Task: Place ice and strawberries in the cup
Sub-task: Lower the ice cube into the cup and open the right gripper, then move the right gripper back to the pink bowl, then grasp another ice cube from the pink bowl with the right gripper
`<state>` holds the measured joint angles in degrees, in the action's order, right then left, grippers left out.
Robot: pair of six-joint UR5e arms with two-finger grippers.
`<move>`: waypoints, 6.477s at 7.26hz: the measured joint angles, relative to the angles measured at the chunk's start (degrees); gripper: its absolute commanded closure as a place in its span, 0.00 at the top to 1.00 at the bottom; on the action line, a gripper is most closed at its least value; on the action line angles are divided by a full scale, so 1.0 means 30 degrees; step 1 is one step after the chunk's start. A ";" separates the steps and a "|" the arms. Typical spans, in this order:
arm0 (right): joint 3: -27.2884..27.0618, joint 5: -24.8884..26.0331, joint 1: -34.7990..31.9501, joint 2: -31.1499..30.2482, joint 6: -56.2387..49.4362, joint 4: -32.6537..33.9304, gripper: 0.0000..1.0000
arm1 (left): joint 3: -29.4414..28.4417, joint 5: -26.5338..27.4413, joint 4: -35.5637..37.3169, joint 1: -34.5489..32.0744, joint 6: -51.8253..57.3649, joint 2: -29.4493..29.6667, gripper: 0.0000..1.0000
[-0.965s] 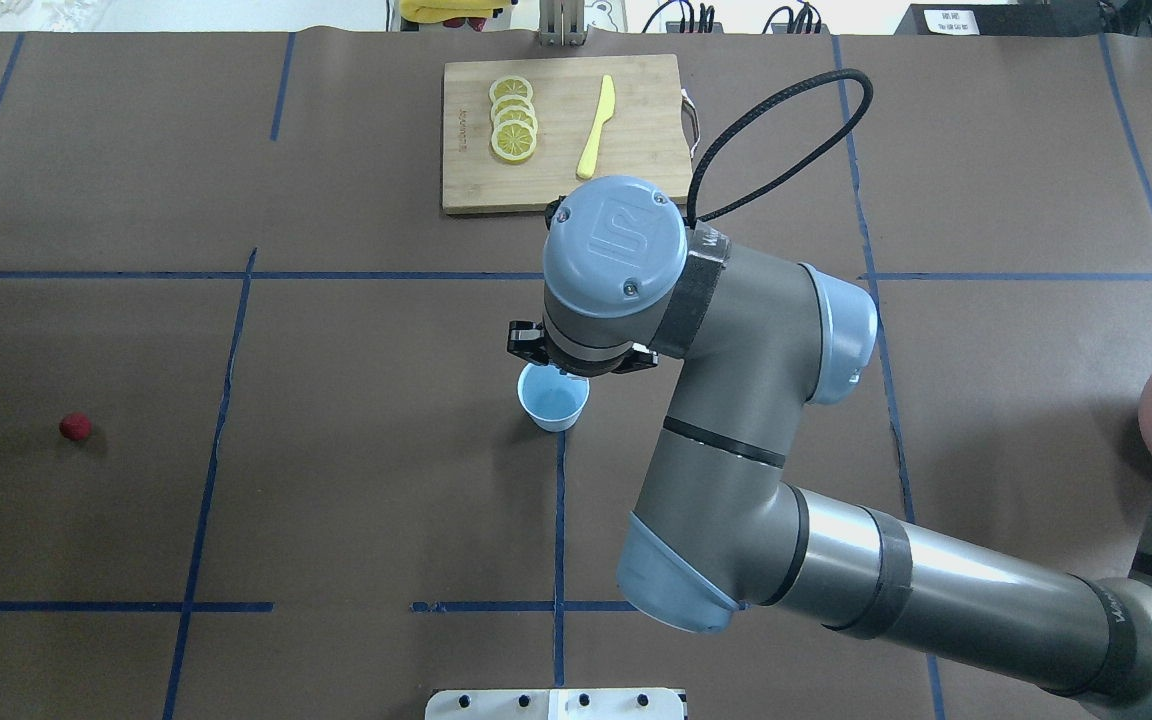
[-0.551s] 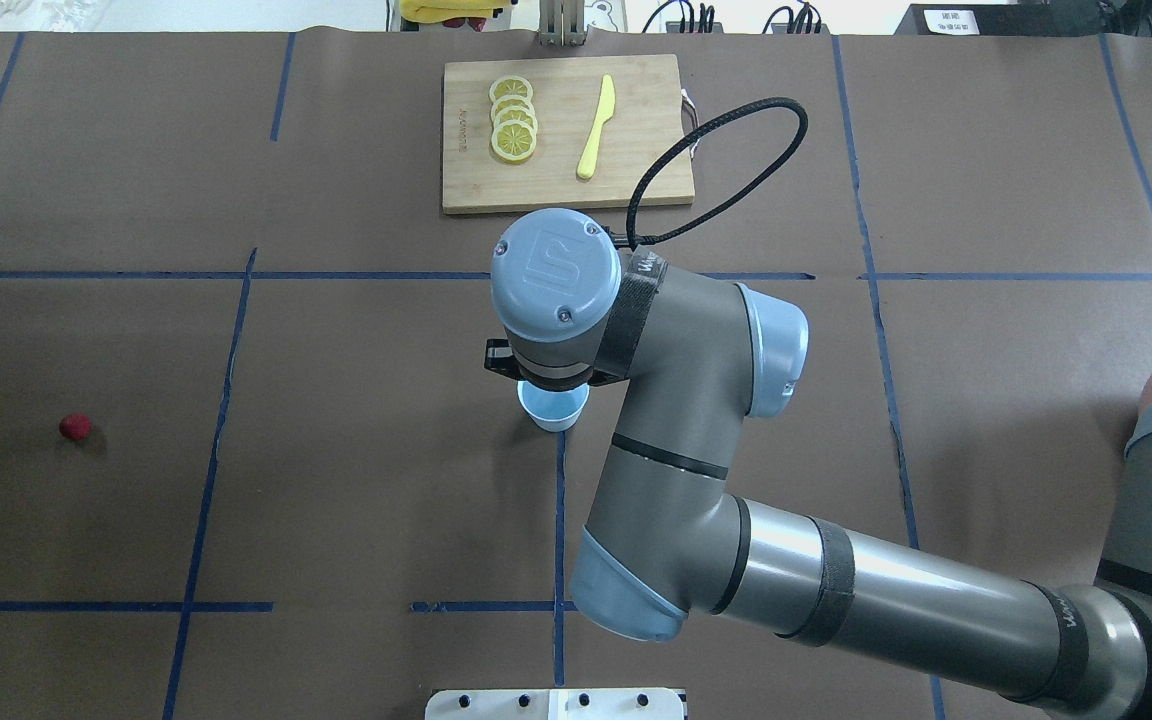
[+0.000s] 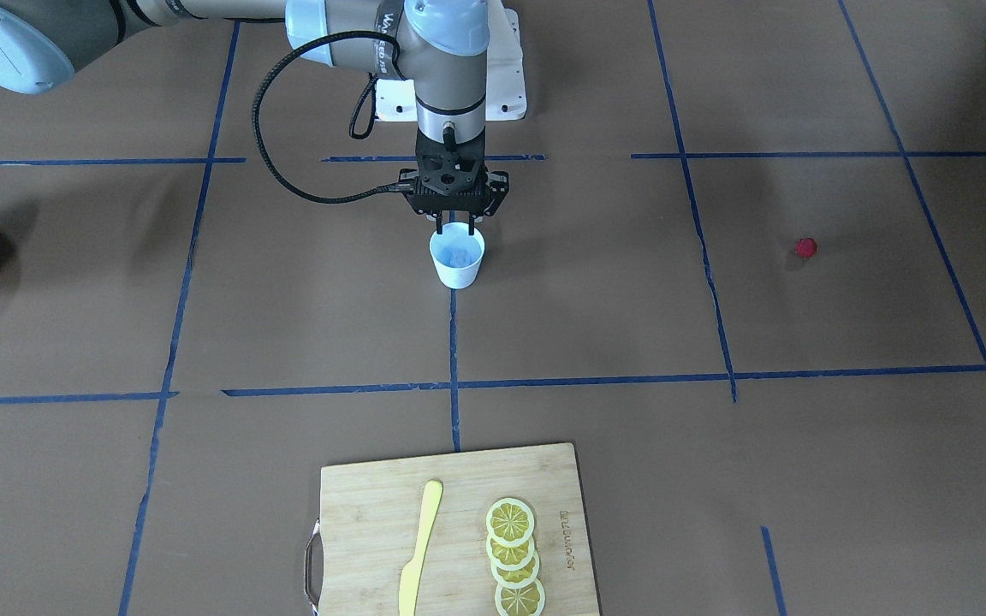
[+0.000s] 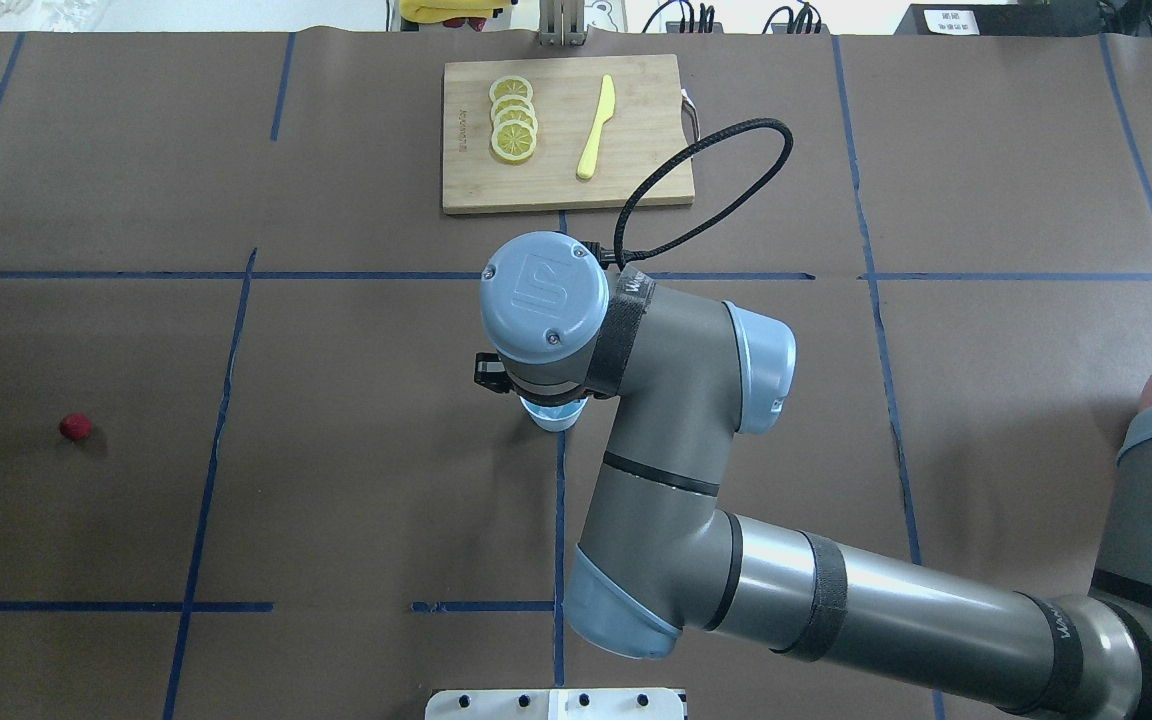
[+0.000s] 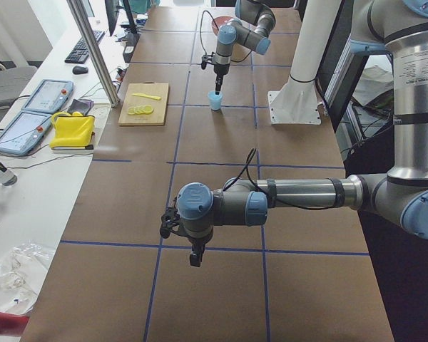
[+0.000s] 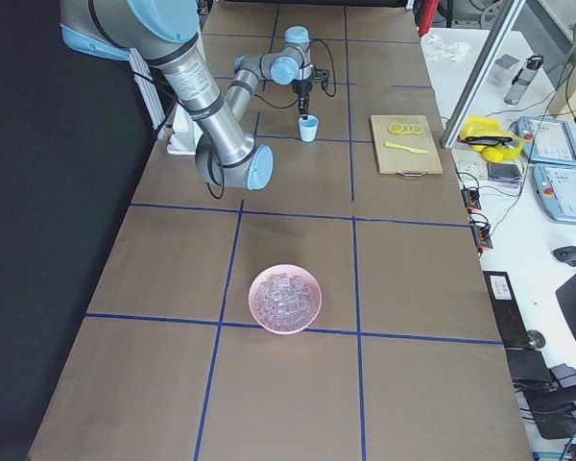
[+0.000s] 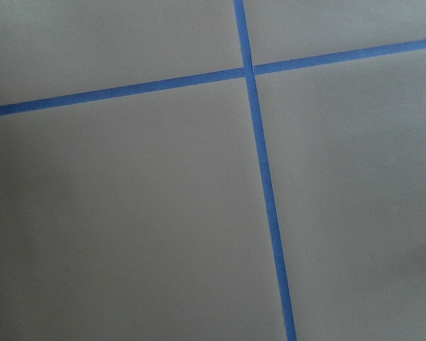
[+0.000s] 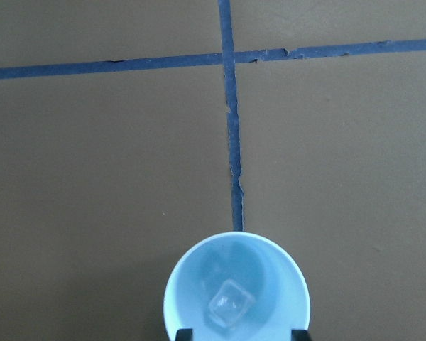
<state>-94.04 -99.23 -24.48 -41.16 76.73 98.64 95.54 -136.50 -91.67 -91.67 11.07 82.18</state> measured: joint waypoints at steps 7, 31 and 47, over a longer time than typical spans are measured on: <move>-0.4683 -0.3642 -0.4130 -0.5229 -0.6496 0.0089 0.99 | 0.0025 -0.0019 -0.0029 -0.0008 0.0001 -0.0168 1.00; -0.3205 -0.8574 -1.3795 -2.2875 -3.7903 -1.0824 0.66 | 0.0083 -0.0028 -0.0037 -0.0016 0.0000 -0.0293 1.00; -0.4003 -0.9926 -1.4295 -2.2248 -3.7585 -0.9352 0.00 | 0.0225 -0.0029 -0.0058 -0.0011 0.0011 -0.0284 1.00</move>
<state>-106.05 -129.01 -67.37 -107.90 -36.02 70.58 96.21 -136.58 -91.84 -91.70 11.11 81.32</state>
